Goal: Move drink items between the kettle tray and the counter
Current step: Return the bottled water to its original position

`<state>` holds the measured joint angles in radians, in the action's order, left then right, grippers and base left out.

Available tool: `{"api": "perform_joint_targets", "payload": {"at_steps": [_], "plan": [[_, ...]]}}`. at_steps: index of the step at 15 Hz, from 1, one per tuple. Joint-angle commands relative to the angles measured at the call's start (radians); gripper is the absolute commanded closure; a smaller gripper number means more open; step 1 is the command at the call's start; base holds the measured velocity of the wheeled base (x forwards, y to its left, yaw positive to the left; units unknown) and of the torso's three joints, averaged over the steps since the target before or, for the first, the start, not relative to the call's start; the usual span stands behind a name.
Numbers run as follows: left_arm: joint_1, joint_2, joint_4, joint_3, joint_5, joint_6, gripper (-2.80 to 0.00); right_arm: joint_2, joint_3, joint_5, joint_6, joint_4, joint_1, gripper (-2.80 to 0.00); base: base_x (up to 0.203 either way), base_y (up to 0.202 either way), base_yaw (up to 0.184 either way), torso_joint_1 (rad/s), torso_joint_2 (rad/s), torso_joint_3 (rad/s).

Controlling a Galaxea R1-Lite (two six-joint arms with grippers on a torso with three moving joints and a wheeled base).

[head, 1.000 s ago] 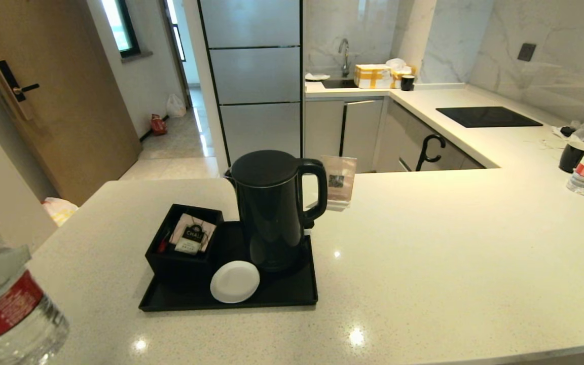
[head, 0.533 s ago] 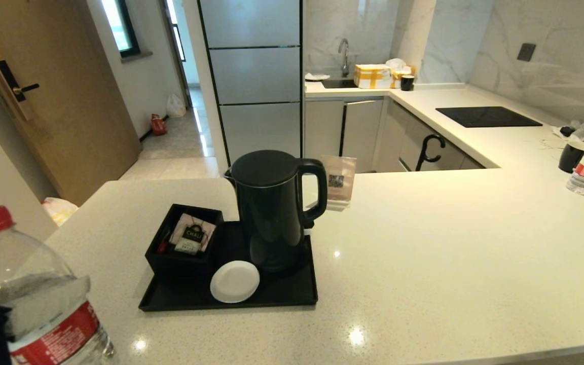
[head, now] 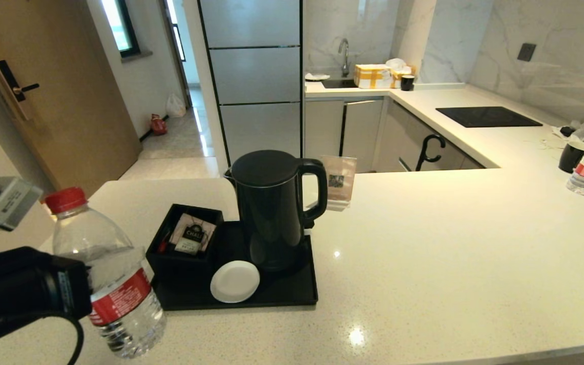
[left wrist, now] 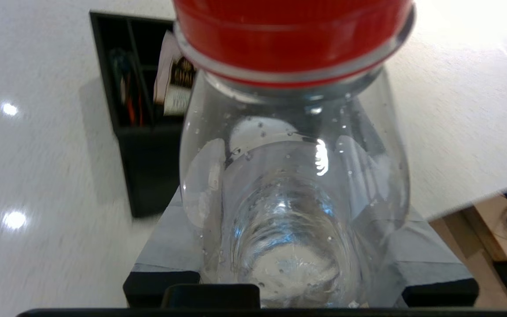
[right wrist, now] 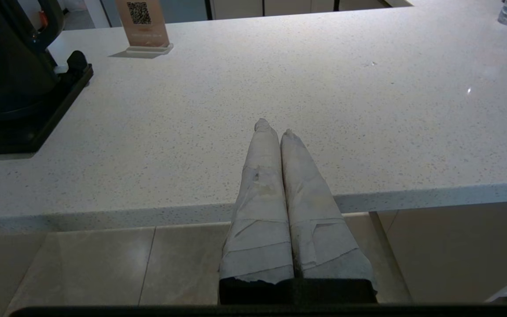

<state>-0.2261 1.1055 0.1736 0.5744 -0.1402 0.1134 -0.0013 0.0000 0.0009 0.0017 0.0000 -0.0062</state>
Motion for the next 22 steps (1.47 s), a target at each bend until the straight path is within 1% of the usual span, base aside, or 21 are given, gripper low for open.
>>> {"api": "perform_joint_targets", "payload": {"at_steps": [1, 3, 4, 6, 7, 8, 9, 10, 11, 12, 13, 22], "plan": [[-0.022, 0.184, 0.092, 0.003, 0.016, 0.001, 0.0, 0.001, 0.0, 0.001, 0.0, 0.0, 0.0, 0.0, 0.0, 0.0, 0.0, 0.0, 0.0, 0.0], [-0.049, 0.263, 0.199, 0.01, 0.051, -0.008, 0.0, 0.001, 0.0, 0.001, 0.0, 0.0, 0.0, 0.0, 0.0, 0.0, 0.0, 0.0, 0.0, 0.0], [-0.097, 0.311, 0.251, 0.025, 0.136, -0.03, 0.0, 0.001, 0.0, 0.001, 0.0, 0.0, 0.0, 0.0, 0.0, 0.0, 0.0, 0.0, 0.0, 0.0], [-0.225, 0.436, 0.364, 0.057, 0.357, -0.077, 0.0, 0.001, 0.0, 0.001, 0.0, 0.0, 0.0, 0.0, 0.0, 0.0, 0.0, 0.0, 0.0, 0.0], [-0.243, 0.45, 0.397, 0.068, 0.393, -0.095, 0.0, 0.001, 0.0, 0.001, 0.0, 0.0, 0.0, 0.0, 0.0, 0.0, 0.0, 0.0, 0.0, 0.0], [-0.244, 0.45, 0.398, 0.069, 0.394, -0.095, 0.0, 0.001, 0.0, 0.001, 0.0, 0.0, 0.0, 0.0, 0.0, 0.0, 0.0, 0.0, 0.0, 0.0], [-0.273, 0.473, 0.407, 0.082, 0.453, -0.096, 0.0, 0.001, 0.0, 0.001, 0.0, 0.0, 0.0, 0.0, 0.0, 0.0, 0.0, 0.0, 0.0, 0.0], [-0.315, 0.504, 0.415, 0.096, 0.571, -0.096, 0.0, 0.001, 0.0, 0.001, 0.0, 0.0, 0.0, 0.0, 0.0, 0.0, 0.0, 0.0, 0.0, 0.0], [-0.341, 0.548, 0.454, 0.098, 0.644, -0.097, 0.0, 0.001, 0.0, 0.001, 0.0, -0.002, 0.0, 0.0, 0.0, 0.0, 0.0, 0.0, 0.0, 0.0], [-0.359, 0.589, 0.517, 0.097, 0.706, -0.098, 0.0, 0.001, 0.0, 0.001, 0.0, -0.002, 0.0, 0.0, 0.0, 0.0, 0.0, 0.0, 0.0, 0.0], [-0.369, 0.599, 0.541, 0.096, 0.731, -0.098, 0.0, 0.001, 0.0, 0.001, 0.0, -0.002, 0.0, 0.0, 0.0, 0.0, 0.0, 0.0, 0.0, 0.0], [-0.369, 0.599, 0.541, 0.096, 0.731, -0.098, 0.0, 0.001, 0.0, 0.001, 0.0, -0.002, 0.0, 0.0, 0.0, 0.0, 0.0, 0.0, 0.0, 0.0]]}}
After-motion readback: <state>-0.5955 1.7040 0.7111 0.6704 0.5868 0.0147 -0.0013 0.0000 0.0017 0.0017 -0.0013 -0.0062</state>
